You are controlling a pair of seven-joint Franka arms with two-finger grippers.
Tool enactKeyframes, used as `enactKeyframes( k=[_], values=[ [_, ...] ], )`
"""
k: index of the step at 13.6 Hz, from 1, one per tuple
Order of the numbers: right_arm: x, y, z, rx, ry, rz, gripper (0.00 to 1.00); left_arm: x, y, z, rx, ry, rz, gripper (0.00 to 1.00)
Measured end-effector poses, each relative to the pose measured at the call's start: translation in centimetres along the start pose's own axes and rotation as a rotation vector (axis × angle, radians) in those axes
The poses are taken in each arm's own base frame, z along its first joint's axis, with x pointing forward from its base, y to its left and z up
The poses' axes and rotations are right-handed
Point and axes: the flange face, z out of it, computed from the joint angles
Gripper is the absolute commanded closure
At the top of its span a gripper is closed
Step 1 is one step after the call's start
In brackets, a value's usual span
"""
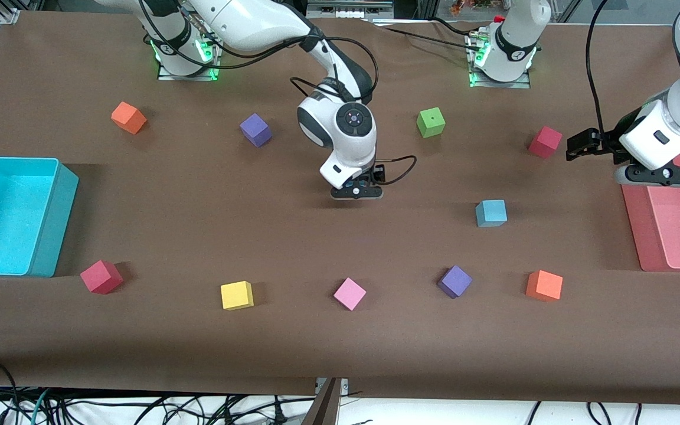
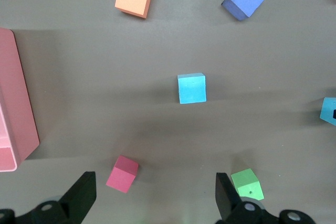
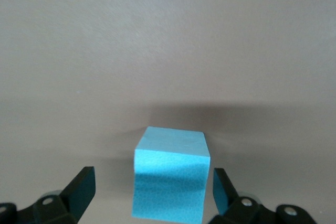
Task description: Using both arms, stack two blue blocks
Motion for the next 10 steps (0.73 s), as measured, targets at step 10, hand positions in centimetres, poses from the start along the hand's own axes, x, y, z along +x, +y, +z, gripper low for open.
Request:
enactKeyframes(
  k=[10],
  values=[
    [0.1, 0.5, -1.1, -0.040, 0.009, -0.394, 0.01, -0.2, -2.4, 2.4, -0.011, -0.055, -0.039, 0.00]
  ],
)
